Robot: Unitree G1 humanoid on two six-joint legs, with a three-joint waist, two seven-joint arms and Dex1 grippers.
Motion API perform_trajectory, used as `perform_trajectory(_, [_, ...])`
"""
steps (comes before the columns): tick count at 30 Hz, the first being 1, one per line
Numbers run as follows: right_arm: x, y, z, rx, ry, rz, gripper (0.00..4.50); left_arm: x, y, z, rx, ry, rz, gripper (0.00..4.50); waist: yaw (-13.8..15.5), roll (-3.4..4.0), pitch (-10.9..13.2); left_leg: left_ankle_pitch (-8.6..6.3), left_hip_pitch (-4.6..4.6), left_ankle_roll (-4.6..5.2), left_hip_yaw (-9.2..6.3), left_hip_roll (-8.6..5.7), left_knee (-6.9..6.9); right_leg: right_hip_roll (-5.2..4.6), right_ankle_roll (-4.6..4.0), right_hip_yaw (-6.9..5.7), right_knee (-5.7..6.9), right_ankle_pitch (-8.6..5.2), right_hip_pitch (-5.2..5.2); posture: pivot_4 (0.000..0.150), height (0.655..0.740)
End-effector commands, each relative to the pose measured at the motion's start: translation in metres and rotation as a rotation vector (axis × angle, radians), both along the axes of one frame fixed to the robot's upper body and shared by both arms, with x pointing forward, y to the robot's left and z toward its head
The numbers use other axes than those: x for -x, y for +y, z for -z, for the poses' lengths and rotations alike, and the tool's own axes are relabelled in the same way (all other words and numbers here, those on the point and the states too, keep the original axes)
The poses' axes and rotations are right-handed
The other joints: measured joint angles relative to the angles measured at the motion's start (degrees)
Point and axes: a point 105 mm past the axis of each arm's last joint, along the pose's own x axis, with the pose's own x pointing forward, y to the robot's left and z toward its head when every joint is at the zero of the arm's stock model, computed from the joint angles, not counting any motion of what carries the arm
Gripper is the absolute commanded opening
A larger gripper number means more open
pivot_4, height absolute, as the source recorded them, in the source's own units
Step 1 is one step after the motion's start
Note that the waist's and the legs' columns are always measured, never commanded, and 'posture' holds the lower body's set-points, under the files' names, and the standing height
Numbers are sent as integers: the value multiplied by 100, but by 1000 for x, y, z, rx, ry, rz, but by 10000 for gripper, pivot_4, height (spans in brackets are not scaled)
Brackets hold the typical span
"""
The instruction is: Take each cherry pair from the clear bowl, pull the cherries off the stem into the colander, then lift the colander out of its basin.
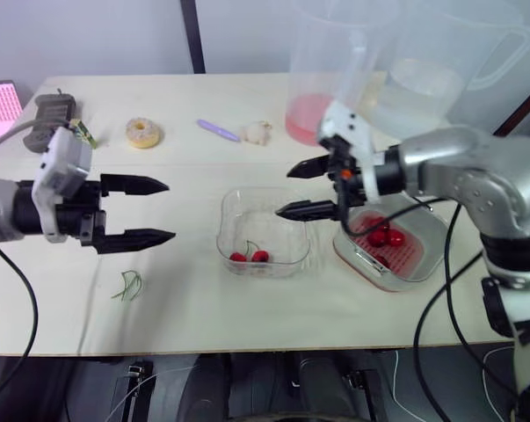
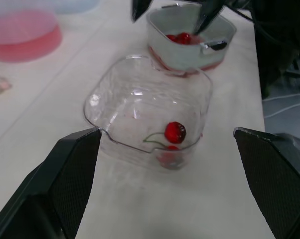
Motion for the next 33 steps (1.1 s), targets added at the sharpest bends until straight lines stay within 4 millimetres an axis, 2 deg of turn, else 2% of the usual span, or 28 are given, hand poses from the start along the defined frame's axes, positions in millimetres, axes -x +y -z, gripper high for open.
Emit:
perform_trajectory(1, [3, 14, 13, 131, 27, -51, 45000, 6, 1, -2, -25, -54, -18, 44632, 23, 1, 0, 0, 0, 0, -1, 0, -2, 0, 0, -1, 0, 0, -1, 1500, 7400])
perform_trajectory(4, [5, 23, 25, 217, 7, -116, 45000, 9, 2, 2, -20, -50, -33, 44632, 64, -1, 0, 0, -7, 0, -2, 0, -2, -2, 0, -5, -1, -1, -2, 1500, 7400])
perform_trajectory(8, [-3, 34, 47, 366, -150, -209, 45000, 15, 5, 8, -40, -38, -74, 44632, 29, -1, 0, 0, -13, 0, -2, -2, 5, -5, 1, -6, -7, -1, -3, 1500, 7400])
perform_trajectory(14, [1, 43, 68, 408, -140, -278, 45000, 23, 0, 8, -22, -31, -91, 44632, 28, -1, 0, 0, -10, -1, -6, 0, 3, 0, 2, -8, 5, -1, -7, 1500, 7400])
perform_trajectory(22, [-11, 42, 99, 485, -127, -250, 45000, 15, 1, 6, -29, -61, -131, 44632, 33, -1, 0, 2, -8, -3, -6, -1, 3, 0, 1, -9, 5, -1, -6, 1500, 7400])
perform_trajectory(28, [-20, 39, 111, 516, -127, -220, 45000, 14, -7, 5, -20, -60, -116, 44632, 33, -2, -1, 2, -8, -4, -6, -1, 4, 0, 2, -9, 7, 0, -5, 1500, 7400])
perform_trajectory(33, [-22, 41, 107, 500, -141, -214, 45000, 14, -6, 4, -23, -58, -122, 44632, 33, -2, -1, 2, -8, -4, -6, -1, 4, 1, 3, -9, 8, 0, -5, 1500, 7400])
